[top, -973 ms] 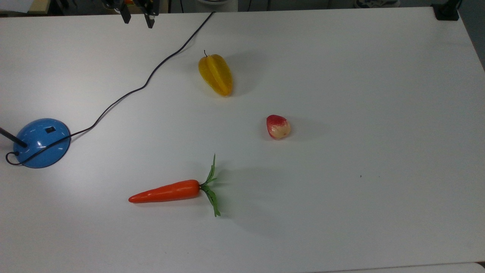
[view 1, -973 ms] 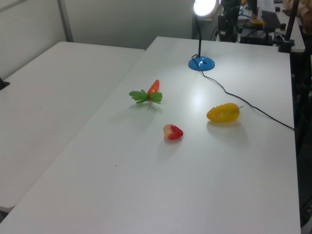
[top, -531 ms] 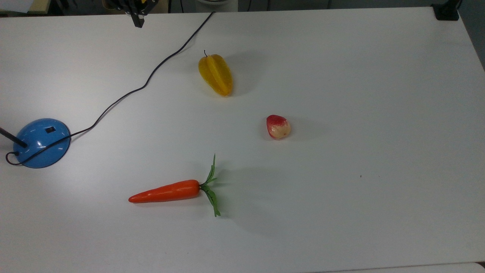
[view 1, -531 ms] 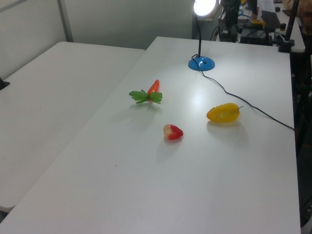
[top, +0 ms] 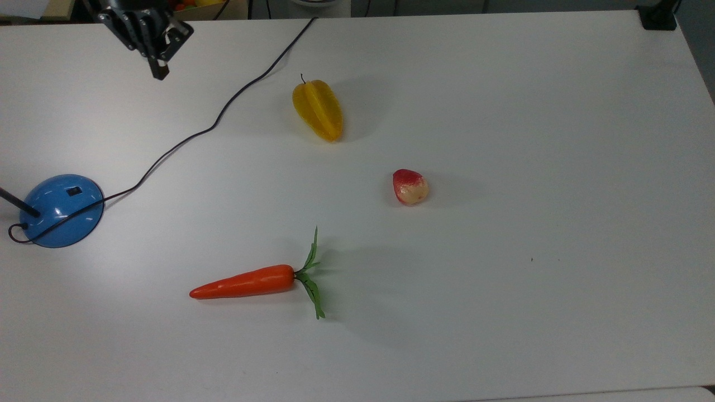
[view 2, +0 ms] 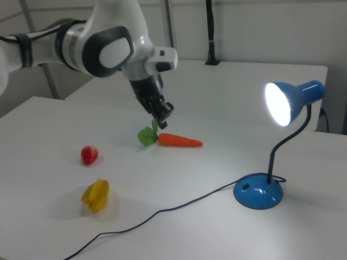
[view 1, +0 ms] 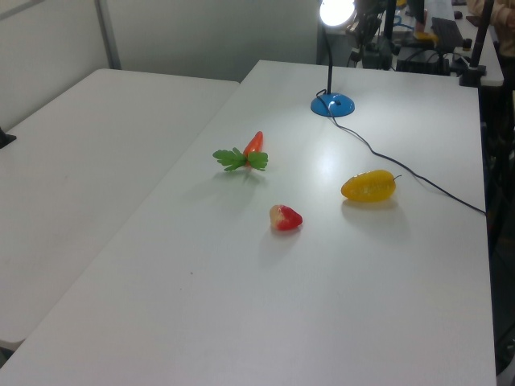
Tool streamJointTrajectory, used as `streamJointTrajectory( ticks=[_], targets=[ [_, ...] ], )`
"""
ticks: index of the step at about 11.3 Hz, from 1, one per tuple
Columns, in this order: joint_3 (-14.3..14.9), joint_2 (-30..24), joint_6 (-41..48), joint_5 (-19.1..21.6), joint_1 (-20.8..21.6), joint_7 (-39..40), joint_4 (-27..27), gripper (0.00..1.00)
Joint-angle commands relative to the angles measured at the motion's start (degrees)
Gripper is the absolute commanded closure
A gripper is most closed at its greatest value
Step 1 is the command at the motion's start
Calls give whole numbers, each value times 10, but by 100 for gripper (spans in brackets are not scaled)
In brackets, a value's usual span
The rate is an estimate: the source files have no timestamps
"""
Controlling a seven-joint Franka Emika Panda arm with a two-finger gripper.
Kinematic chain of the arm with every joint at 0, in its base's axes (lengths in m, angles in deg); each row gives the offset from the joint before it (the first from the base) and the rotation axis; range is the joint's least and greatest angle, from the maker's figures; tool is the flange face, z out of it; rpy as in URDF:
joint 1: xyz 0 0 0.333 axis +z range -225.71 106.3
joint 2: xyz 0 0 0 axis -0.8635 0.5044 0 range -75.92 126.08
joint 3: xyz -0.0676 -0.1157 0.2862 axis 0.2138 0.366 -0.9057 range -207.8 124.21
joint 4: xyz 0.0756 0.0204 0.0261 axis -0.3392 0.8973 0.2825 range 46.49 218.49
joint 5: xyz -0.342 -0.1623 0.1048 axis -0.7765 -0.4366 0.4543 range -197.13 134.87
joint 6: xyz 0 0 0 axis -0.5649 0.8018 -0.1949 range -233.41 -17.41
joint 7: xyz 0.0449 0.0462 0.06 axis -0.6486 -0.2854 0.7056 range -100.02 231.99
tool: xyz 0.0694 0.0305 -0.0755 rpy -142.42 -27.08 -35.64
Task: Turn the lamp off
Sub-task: 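Move the gripper toward the blue lamp base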
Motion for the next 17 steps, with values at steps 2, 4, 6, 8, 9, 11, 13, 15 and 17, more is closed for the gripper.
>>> streamJointTrajectory(
  ticks=[2,4,6,8,9,11,13,15,17],
  targets=[
    [28,41,-128,8,-31,-71,3,100],
    [46,66,-195,8,-39,-104,3,100],
    [47,92,-246,8,-53,-120,3,100],
    [47,121,-306,8,-59,-143,3,100],
    [47,135,-333,8,-60,-150,3,100],
    [48,152,-365,8,-65,-162,3,100],
    [48,173,-384,6,-68,-172,2,100],
    [48,193,-391,3,-65,-182,3,100],
    [48,201,-400,-3,-64,-198,3,100]
  ],
)
